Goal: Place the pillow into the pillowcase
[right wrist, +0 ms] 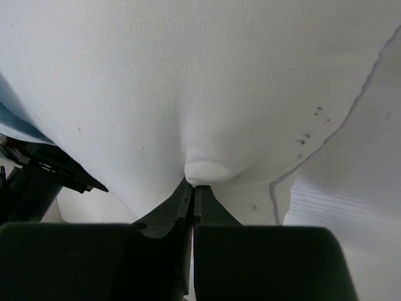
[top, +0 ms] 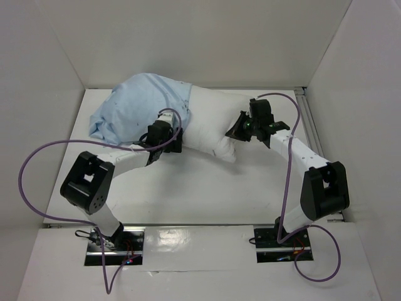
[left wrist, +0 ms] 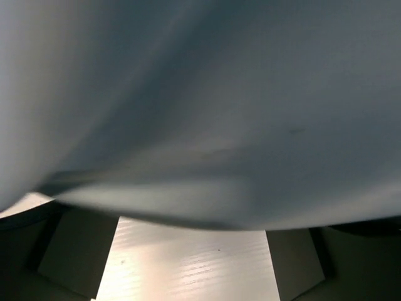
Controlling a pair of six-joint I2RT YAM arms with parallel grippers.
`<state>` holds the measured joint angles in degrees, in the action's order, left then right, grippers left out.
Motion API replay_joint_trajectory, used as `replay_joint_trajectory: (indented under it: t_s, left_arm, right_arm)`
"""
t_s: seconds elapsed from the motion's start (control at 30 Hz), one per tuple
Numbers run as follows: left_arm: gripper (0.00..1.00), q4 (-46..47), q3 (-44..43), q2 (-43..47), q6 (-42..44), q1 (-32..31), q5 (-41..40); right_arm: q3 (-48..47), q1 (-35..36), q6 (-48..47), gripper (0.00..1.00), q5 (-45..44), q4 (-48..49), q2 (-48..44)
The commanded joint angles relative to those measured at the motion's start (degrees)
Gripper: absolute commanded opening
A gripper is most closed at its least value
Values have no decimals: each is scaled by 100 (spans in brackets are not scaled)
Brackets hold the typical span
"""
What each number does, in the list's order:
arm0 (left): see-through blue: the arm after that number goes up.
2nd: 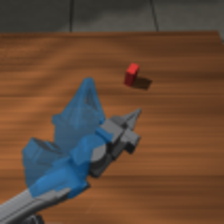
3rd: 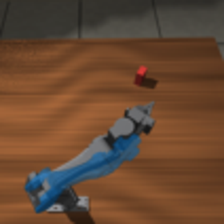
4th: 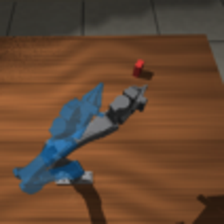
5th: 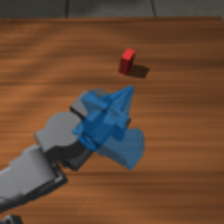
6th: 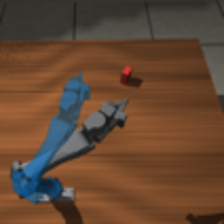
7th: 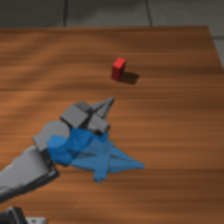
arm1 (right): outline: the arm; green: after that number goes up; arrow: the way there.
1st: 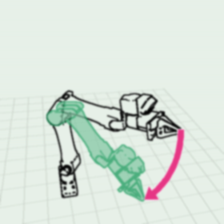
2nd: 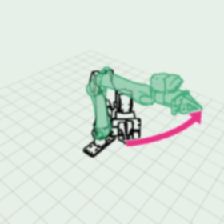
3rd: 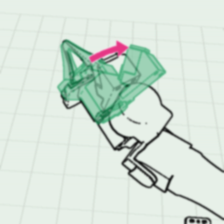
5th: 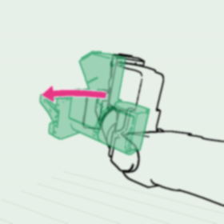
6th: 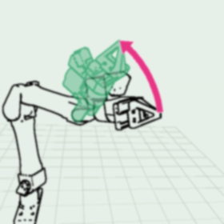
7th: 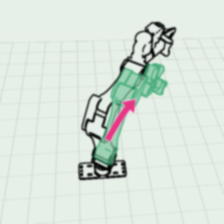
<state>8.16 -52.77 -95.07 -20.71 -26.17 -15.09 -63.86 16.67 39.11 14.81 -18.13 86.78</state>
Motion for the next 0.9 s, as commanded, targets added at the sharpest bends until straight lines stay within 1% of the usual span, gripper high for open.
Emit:
replay_joint_trajectory:
  t_s: [0.0,0.13,0.2,0.23,0.3,0.33,0.4,0.43,0.47,0.7,0.8,0.87]
  left_arm:
    - [100,212,-312,-82,348,-11,630]
    - [100,11,-426,-205,296,-11,87]
    - [95,-227,-575,-276,33,-11,-737]
    - [93,-280,-576,-345,-20,-11,-741]
    - [89,-280,-646,-407,-108,51,-1030]
    - [85,-332,-707,-477,-109,51,-1100]
    - [82,-333,-778,-478,-170,191,-1101]
    - [82,-385,-778,-539,-170,192,-1101]
    - [77,-386,-778,-539,-222,244,-1101]
    - [71,-561,-577,-276,-345,305,-1452]
    - [70,-561,-523,-153,-434,419,-1383]
    - [64,-561,-523,-153,-504,472,-1330]
  right_arm:
    - [-224,126,-44,0,136,11,-21]
    - [-277,126,-44,0,136,-41,-21]
    - [-277,126,-44,0,136,-41,31]
    - [-277,126,-44,0,136,-41,32]
    - [-277,126,-44,0,136,-41,32]
    - [-277,126,-44,0,136,-41,32]
    - [-277,126,-44,0,136,-94,32]
    - [-329,126,-96,0,136,-94,32]
    - [-329,126,-97,0,136,-94,32]
    - [-329,126,-97,0,84,-147,84]
    - [-329,126,-97,0,84,-147,84]
    - [-382,126,-149,0,84,-147,146]
